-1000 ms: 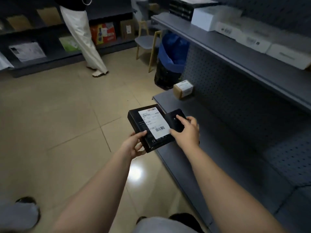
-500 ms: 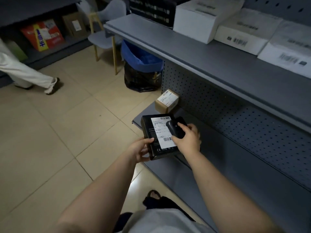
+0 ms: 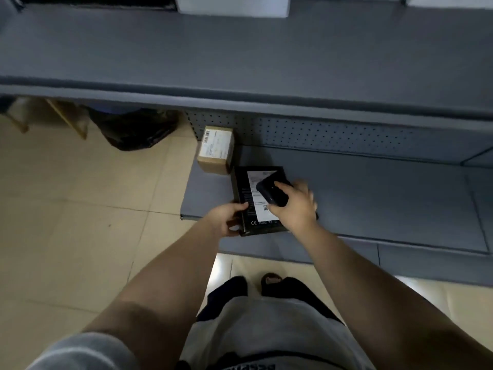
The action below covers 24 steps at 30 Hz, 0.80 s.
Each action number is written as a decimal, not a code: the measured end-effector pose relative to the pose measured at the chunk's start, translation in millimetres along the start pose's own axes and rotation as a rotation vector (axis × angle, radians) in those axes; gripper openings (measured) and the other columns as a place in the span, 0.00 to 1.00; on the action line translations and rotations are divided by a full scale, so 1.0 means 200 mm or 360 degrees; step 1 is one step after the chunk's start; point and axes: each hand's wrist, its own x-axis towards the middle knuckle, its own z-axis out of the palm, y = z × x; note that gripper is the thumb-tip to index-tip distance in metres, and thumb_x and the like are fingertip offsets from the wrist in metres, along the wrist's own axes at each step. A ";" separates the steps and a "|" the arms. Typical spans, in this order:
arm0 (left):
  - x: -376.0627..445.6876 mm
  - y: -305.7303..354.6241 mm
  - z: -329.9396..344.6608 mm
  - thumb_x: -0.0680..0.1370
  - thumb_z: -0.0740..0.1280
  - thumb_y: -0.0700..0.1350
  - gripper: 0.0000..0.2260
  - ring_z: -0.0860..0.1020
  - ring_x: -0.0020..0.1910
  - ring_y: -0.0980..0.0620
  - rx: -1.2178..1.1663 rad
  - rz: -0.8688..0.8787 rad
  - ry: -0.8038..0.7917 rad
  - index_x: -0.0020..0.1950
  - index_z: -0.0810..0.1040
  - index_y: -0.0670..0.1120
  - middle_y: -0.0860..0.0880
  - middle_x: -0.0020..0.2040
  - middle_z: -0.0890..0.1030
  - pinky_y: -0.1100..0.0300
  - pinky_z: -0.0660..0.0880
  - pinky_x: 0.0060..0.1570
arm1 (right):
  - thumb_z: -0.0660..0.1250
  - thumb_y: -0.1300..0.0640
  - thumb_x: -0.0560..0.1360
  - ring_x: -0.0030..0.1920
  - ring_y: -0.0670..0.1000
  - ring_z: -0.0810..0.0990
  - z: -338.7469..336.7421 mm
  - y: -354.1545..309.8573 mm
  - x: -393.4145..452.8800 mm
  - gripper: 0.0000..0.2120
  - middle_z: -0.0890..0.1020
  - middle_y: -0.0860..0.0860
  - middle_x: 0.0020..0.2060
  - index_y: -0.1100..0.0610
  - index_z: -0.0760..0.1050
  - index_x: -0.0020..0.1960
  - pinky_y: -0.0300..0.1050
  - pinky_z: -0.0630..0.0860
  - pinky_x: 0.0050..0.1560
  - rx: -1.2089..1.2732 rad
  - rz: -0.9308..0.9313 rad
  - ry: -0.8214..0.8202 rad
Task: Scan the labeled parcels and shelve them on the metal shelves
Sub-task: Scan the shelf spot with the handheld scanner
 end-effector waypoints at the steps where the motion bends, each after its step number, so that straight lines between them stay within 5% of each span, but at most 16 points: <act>1: 0.03 0.01 -0.01 0.79 0.71 0.44 0.11 0.79 0.46 0.50 0.0016 0.0019 -0.0010 0.60 0.77 0.47 0.47 0.51 0.81 0.52 0.77 0.51 | 0.73 0.46 0.70 0.66 0.57 0.66 0.02 0.01 -0.02 0.32 0.66 0.51 0.67 0.40 0.68 0.72 0.55 0.64 0.67 0.0016 0.0055 0.0022; 4: 0.08 0.01 -0.04 0.78 0.72 0.41 0.21 0.81 0.41 0.51 0.0031 0.0219 0.0014 0.69 0.73 0.51 0.47 0.53 0.82 0.59 0.79 0.40 | 0.73 0.48 0.70 0.66 0.56 0.65 0.10 0.04 -0.08 0.31 0.66 0.51 0.67 0.40 0.68 0.72 0.57 0.64 0.68 0.0098 0.0196 0.0083; 9: 0.13 -0.16 -0.11 0.70 0.77 0.32 0.33 0.78 0.59 0.53 0.0371 0.1017 0.0014 0.72 0.71 0.48 0.55 0.58 0.80 0.58 0.76 0.61 | 0.73 0.49 0.71 0.66 0.54 0.64 0.20 0.08 -0.17 0.30 0.66 0.49 0.67 0.41 0.70 0.71 0.58 0.63 0.70 0.0224 0.0343 0.0222; 12: 0.15 -0.29 -0.10 0.70 0.77 0.45 0.31 0.68 0.66 0.46 0.1491 0.1703 0.0449 0.72 0.71 0.51 0.49 0.67 0.74 0.50 0.68 0.65 | 0.73 0.49 0.71 0.67 0.55 0.64 0.25 0.09 -0.19 0.30 0.65 0.49 0.68 0.42 0.70 0.71 0.58 0.62 0.70 0.0254 0.0387 0.0340; 14: 0.20 -0.35 -0.06 0.71 0.75 0.46 0.29 0.63 0.68 0.44 0.2109 0.2004 0.0441 0.71 0.72 0.51 0.45 0.71 0.71 0.44 0.65 0.64 | 0.74 0.49 0.70 0.67 0.56 0.65 0.27 0.09 -0.18 0.30 0.66 0.51 0.68 0.43 0.71 0.71 0.58 0.63 0.69 0.0233 0.0421 0.0407; 17: 0.27 -0.35 0.00 0.71 0.72 0.41 0.34 0.59 0.71 0.45 0.2732 0.1998 0.0395 0.75 0.65 0.51 0.45 0.75 0.65 0.46 0.59 0.68 | 0.74 0.48 0.70 0.67 0.57 0.65 0.27 0.08 -0.14 0.30 0.66 0.52 0.69 0.44 0.71 0.71 0.59 0.63 0.68 0.0204 0.0456 0.0474; 20: 0.33 -0.22 0.02 0.70 0.69 0.37 0.39 0.58 0.74 0.43 0.2975 0.1911 0.0393 0.78 0.58 0.51 0.45 0.77 0.59 0.46 0.58 0.70 | 0.74 0.48 0.70 0.66 0.58 0.66 0.27 0.06 -0.07 0.30 0.67 0.53 0.68 0.44 0.71 0.71 0.59 0.65 0.67 0.0207 0.0440 0.0535; 24: 0.39 0.02 0.02 0.71 0.70 0.37 0.32 0.68 0.68 0.38 0.3030 0.1994 0.0555 0.74 0.67 0.48 0.40 0.72 0.68 0.42 0.68 0.63 | 0.74 0.47 0.71 0.65 0.59 0.66 0.25 0.01 0.05 0.30 0.67 0.53 0.68 0.44 0.71 0.71 0.58 0.66 0.66 0.0225 0.0400 0.0593</act>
